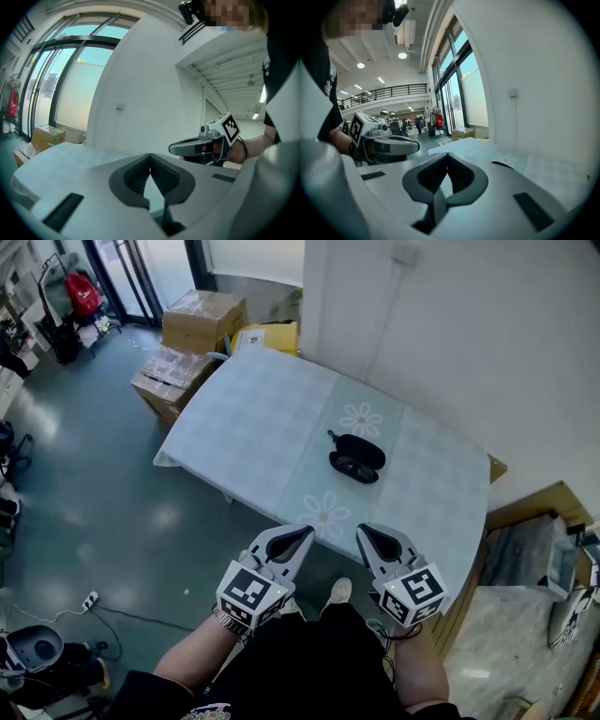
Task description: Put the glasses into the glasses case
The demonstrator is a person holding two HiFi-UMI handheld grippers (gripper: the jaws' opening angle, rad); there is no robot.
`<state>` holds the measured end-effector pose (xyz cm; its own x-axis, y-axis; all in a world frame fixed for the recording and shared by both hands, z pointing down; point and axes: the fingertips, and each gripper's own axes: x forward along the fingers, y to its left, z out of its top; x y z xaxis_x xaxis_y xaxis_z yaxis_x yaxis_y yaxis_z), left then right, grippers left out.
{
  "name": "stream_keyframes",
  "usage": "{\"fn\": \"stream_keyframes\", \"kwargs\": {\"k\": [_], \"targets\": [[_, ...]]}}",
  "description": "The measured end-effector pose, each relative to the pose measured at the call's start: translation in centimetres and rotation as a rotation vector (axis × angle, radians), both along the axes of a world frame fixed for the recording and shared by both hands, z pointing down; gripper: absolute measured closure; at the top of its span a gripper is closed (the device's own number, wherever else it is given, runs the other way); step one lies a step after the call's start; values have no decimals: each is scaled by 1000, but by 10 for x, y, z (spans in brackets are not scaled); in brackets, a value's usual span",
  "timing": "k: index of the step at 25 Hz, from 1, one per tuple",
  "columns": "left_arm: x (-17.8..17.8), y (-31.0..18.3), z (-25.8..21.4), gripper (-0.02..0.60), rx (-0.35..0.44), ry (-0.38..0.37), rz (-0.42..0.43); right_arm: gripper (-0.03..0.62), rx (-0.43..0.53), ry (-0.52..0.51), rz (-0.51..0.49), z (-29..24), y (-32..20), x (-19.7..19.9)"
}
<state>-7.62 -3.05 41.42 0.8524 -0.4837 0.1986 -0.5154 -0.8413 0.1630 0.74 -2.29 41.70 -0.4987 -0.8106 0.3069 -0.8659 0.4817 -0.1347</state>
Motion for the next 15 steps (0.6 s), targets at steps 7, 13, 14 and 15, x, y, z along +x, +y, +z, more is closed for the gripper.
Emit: {"fn": "stream_keyframes", "kwargs": {"k": [7,13,14,15], "targets": [[17,13,-4,554,9,-14,-17,571,16,-17,-24,-5,11,14],[45,28,-9,554,6,-21,-53,571,13,-14,-73,-9,24,39],[50,30,-8,554,5,-22,-58,571,13,-16,-78,-9,26,45],[55,32,-8,554,4,-22,-65,571,13,-18,-84,-10,27,49]]}}
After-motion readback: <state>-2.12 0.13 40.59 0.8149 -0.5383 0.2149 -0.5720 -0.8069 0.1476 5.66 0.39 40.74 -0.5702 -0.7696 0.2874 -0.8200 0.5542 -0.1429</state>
